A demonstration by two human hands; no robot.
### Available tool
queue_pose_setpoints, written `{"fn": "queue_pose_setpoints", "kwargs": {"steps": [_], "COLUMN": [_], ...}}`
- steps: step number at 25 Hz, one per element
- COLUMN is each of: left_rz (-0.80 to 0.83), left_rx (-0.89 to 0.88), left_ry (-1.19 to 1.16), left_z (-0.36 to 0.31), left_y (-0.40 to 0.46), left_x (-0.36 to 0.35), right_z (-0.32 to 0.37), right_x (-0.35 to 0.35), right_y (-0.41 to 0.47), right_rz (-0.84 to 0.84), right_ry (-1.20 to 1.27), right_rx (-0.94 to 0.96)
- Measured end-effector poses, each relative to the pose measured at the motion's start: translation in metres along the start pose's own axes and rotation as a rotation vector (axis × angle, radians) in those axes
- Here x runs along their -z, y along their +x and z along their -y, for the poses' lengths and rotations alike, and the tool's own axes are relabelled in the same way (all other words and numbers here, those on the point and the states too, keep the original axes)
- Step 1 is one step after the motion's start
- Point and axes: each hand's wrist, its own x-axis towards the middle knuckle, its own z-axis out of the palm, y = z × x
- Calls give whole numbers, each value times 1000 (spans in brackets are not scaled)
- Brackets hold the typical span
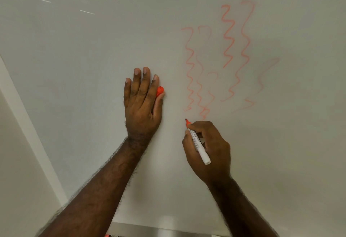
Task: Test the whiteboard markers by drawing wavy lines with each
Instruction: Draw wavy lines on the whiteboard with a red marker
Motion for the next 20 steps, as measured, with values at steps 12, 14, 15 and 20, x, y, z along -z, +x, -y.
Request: {"fn": "queue_pose_setpoints", "kwargs": {"steps": [12,14,15,20], "left_rz": [73,104,122,243], "left_rx": [45,62,75,318], "left_ry": [-50,-59,-64,-227], "left_z": [-5,-6,-8,-44], "left_y": [-32,-42,-45,-59], "left_x": [5,10,12,42], "right_z": [-12,-11,-10,2], "right_x": [6,10,13,36], "right_y": [-39,-43,-44,-34], "right_rz": [18,80,108,209], "right_ry": [-43,6,47,553], "right_rx": [-183,-248,-280,-801]}}
